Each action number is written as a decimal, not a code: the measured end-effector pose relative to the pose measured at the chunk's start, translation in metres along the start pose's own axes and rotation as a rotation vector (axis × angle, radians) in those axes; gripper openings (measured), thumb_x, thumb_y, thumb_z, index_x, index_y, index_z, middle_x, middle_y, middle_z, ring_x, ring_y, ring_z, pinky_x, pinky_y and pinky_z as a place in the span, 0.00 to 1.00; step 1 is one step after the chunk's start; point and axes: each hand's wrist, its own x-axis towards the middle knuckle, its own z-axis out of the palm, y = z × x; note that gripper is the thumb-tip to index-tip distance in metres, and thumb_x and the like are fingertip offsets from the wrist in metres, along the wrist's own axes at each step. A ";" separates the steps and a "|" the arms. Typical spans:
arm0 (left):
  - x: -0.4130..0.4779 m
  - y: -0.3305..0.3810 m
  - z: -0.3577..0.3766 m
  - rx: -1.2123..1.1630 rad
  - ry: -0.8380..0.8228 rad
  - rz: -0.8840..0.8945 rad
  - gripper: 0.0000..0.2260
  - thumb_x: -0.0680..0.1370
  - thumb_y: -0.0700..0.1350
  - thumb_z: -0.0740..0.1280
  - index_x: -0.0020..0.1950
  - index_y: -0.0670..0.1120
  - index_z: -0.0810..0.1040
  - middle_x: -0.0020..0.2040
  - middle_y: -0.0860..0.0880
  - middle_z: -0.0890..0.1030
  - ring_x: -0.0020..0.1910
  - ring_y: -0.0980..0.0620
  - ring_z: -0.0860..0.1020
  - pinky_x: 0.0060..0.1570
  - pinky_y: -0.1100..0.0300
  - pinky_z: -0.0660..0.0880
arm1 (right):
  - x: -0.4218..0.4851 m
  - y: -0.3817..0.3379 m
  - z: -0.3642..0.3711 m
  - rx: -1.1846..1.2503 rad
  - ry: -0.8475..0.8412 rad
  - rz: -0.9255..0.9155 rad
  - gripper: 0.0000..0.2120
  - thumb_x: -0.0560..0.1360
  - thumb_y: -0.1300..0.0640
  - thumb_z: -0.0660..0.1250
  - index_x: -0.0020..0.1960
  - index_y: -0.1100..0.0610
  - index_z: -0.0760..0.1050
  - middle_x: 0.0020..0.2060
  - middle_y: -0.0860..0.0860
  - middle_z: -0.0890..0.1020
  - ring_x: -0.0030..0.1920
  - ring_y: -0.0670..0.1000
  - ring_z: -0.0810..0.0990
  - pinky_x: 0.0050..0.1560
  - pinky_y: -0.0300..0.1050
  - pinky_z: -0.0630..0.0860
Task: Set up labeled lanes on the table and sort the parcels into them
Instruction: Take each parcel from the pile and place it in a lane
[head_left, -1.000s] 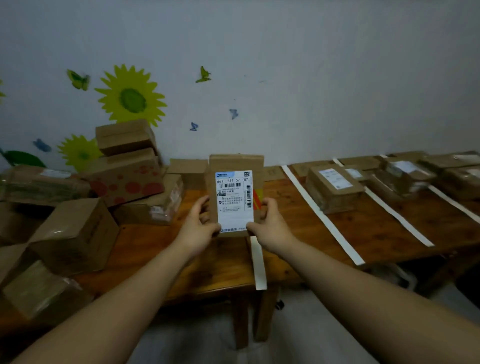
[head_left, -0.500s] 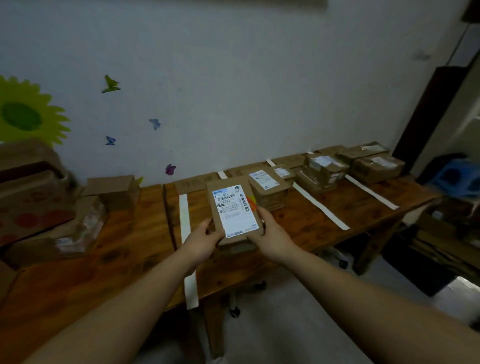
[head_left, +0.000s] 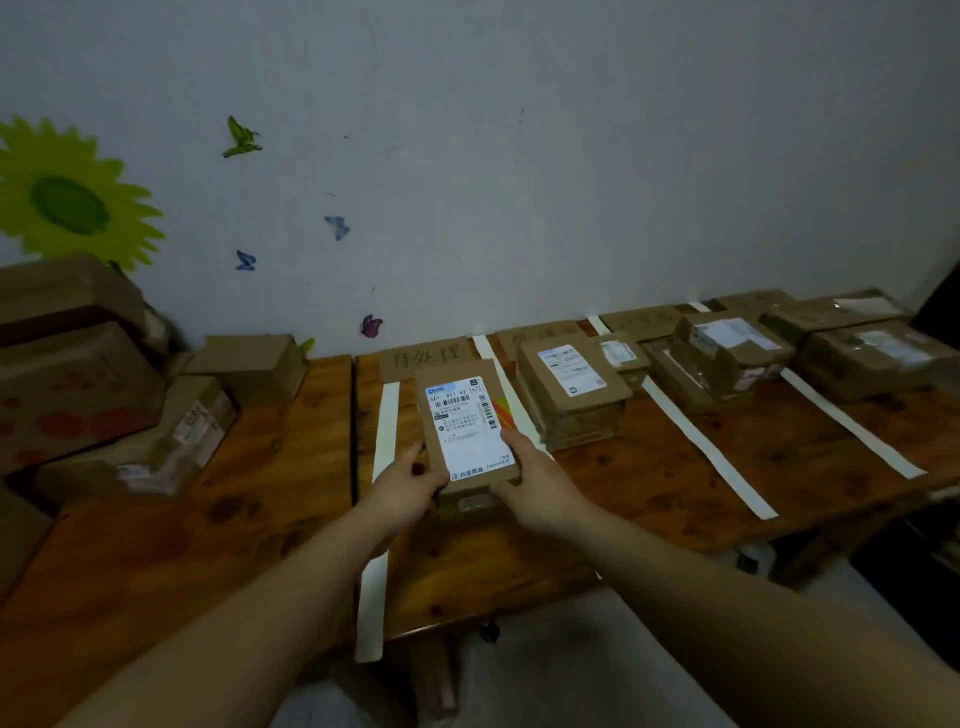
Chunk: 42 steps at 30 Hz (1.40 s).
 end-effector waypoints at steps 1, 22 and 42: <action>0.009 -0.004 -0.005 -0.005 -0.004 -0.009 0.27 0.77 0.49 0.66 0.74 0.55 0.59 0.57 0.52 0.77 0.52 0.52 0.78 0.43 0.60 0.76 | 0.012 0.002 0.006 -0.031 -0.003 0.005 0.29 0.77 0.56 0.65 0.74 0.46 0.58 0.70 0.47 0.70 0.68 0.52 0.70 0.57 0.39 0.69; 0.202 -0.024 0.012 0.183 -0.077 -0.075 0.24 0.80 0.47 0.60 0.75 0.56 0.56 0.70 0.50 0.69 0.66 0.47 0.70 0.55 0.60 0.69 | 0.196 0.095 0.024 -0.311 -0.143 0.171 0.32 0.78 0.51 0.62 0.77 0.48 0.50 0.75 0.54 0.59 0.74 0.57 0.58 0.71 0.60 0.63; 0.217 -0.107 -0.052 1.089 -0.078 -0.230 0.31 0.81 0.55 0.52 0.77 0.46 0.41 0.78 0.48 0.41 0.76 0.50 0.44 0.72 0.49 0.48 | 0.237 0.092 0.035 -0.715 -0.182 -0.088 0.41 0.70 0.26 0.53 0.76 0.46 0.51 0.78 0.54 0.45 0.76 0.57 0.38 0.72 0.58 0.38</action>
